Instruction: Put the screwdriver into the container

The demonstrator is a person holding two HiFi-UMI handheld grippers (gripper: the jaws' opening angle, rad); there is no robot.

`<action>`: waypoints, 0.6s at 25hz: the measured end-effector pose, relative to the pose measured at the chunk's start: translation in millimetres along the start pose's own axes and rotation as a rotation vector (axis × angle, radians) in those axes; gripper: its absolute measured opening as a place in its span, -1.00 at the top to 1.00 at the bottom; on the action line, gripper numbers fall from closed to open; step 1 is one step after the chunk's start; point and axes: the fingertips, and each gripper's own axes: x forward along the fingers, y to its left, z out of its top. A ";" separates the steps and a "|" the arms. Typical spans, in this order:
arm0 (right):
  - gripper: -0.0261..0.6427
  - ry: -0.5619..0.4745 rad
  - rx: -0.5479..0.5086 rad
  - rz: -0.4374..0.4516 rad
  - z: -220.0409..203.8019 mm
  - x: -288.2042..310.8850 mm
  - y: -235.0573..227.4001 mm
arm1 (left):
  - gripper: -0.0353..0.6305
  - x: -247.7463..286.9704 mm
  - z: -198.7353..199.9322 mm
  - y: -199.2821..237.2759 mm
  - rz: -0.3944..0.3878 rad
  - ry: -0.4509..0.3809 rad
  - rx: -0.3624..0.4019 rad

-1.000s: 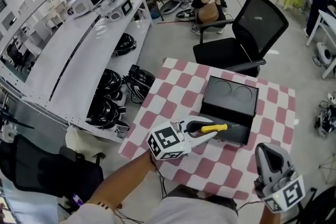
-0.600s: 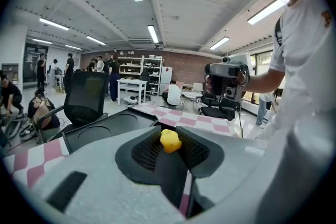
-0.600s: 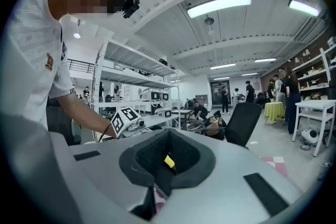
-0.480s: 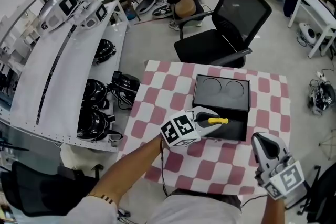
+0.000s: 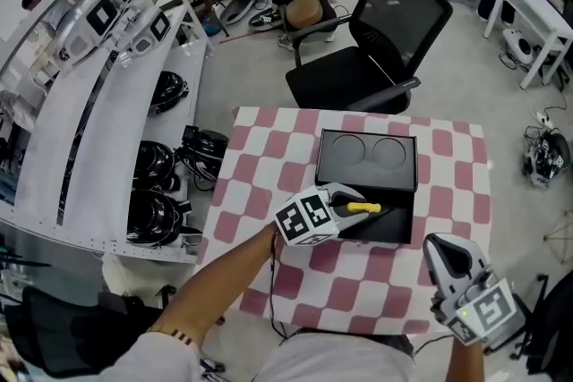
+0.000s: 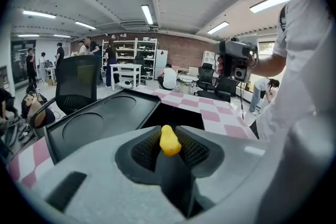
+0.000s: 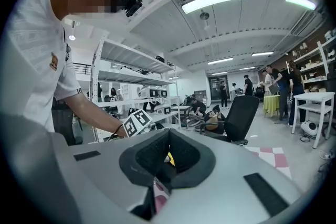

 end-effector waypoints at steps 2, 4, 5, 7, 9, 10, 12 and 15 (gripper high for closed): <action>0.89 0.002 0.007 0.006 -1.7 -0.8 -0.3 | 0.60 3.6 -7.6 0.3 -0.001 0.056 0.030; 0.89 0.002 0.010 0.012 -1.6 -1.0 -0.2 | 0.60 7.3 -16.3 1.1 0.005 0.135 0.068; 0.89 0.001 0.011 0.014 -1.5 -1.0 -0.4 | 0.60 9.6 -21.8 1.9 0.011 0.182 0.084; 0.89 -0.001 0.013 0.018 -1.9 -0.9 -1.2 | 0.60 14.7 -32.0 3.2 0.024 0.272 0.109; 0.89 -0.005 0.016 0.020 -2.5 -1.1 -2.4 | 0.60 19.4 -39.6 4.6 0.041 0.356 0.146; 0.89 -0.007 0.018 0.020 -2.9 -1.6 -3.1 | 0.60 22.0 -43.3 5.5 0.049 0.397 0.167; 0.89 -0.010 0.021 0.020 -3.8 -3.3 -5.1 | 0.60 27.4 -50.7 7.8 0.064 0.475 0.207; 0.89 -0.015 0.023 0.015 -4.1 -6.5 -9.1 | 0.60 33.7 -60.7 10.1 0.078 0.594 0.265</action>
